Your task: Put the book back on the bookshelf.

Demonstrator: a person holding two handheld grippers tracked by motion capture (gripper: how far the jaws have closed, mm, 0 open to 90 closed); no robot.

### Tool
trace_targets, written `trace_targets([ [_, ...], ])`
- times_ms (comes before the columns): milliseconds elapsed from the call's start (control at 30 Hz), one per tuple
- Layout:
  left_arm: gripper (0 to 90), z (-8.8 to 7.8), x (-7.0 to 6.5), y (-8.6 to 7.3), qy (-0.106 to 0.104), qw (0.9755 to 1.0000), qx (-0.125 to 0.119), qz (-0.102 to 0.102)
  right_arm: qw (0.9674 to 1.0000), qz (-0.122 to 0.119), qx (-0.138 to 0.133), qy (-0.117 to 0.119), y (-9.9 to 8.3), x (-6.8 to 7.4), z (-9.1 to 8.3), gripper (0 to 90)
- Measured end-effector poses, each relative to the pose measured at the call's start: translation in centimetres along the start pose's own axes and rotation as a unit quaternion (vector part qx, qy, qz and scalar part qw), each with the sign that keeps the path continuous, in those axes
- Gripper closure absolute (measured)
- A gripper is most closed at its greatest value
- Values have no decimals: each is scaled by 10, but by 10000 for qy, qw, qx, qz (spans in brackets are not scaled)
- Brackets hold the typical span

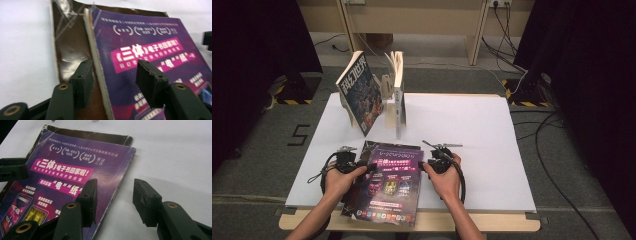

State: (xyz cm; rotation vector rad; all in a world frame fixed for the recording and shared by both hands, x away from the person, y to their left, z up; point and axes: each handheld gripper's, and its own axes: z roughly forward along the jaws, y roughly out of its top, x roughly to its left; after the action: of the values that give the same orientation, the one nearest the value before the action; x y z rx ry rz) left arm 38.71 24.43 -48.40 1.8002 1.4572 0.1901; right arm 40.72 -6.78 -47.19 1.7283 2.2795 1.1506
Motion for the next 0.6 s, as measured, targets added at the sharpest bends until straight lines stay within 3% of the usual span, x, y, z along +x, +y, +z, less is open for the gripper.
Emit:
trace_targets([
  [267, 542, -1, -4, -5, 156, 9997, -69, 186, 9998, 5, 186, 71, 1, 3, 11, 541],
  [533, 568, -4, -6, -10, 69, 9999, -71, 15, 9998, 10, 174, 103, 1, 4, 14, 535],
  [600, 567, -4, -7, -11, 96, 9999, -75, 62, 9998, -9, 166, 61, 1, 5, 15, 531],
])
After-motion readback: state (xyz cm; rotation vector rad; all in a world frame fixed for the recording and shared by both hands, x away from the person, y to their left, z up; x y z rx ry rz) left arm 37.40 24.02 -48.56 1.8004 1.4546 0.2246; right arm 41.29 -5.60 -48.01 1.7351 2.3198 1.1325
